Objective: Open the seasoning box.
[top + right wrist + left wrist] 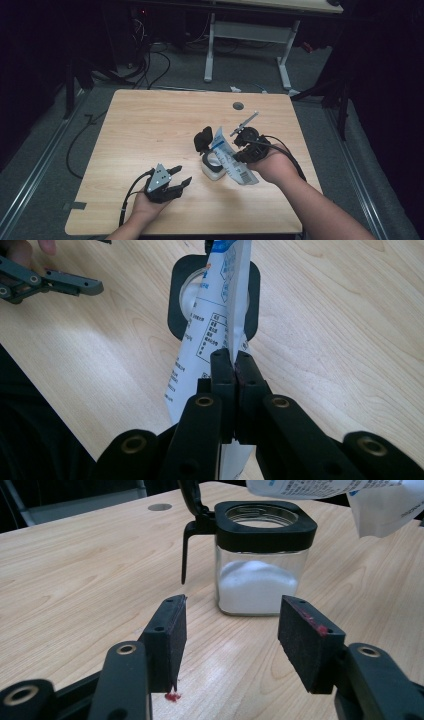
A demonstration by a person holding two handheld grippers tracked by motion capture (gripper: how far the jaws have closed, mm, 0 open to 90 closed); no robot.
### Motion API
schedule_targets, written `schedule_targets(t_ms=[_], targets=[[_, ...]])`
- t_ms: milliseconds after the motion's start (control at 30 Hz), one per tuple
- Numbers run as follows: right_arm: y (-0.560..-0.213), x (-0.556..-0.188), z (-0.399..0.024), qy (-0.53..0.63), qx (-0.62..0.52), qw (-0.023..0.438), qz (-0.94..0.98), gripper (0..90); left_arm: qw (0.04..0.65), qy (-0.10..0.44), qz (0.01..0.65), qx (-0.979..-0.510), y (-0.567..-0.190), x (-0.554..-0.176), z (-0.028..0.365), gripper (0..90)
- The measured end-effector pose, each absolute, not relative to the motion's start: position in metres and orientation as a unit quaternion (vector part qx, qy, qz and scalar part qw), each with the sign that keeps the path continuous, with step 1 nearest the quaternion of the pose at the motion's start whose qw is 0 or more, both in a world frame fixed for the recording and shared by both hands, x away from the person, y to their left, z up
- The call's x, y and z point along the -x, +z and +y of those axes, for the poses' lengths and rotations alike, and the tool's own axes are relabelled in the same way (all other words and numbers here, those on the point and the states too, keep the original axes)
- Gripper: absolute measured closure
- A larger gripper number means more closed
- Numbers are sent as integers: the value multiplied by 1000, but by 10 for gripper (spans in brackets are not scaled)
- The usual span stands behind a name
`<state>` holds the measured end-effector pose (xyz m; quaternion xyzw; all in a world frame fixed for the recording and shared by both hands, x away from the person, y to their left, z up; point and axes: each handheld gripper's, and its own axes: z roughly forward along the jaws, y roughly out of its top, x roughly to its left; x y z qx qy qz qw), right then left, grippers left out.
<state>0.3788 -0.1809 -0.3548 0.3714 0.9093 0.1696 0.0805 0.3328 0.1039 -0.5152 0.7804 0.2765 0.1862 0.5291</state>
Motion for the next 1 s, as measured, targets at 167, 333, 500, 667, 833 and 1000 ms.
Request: schedule_targets(t_ms=[167, 333, 500, 667, 833, 1000], targets=[[-352, -377, -189, 174, -378, 82, 905, 897, 530, 184, 282, -779, -516, -335, 106, 453], [-352, -375, -197, 169, -385, 88, 903, 897, 530, 183, 283, -778, -516, -335, 106, 453], [-356, -374, -205, 165, -395, 88, 900, 897, 530, 181, 283, -779, -516, -335, 106, 453], [-363, -375, -217, 157, -407, 84, 896, 897, 531, 180, 283, -778, -516, -336, 106, 453], [-372, -378, -226, 145, -413, 88, 895, 897, 531, 179, 283, -778, -516, -336, 107, 452], [-382, -380, -238, 137, -425, 89, 890, 897, 529, 175, 282, -781, -517, -337, 106, 453]])
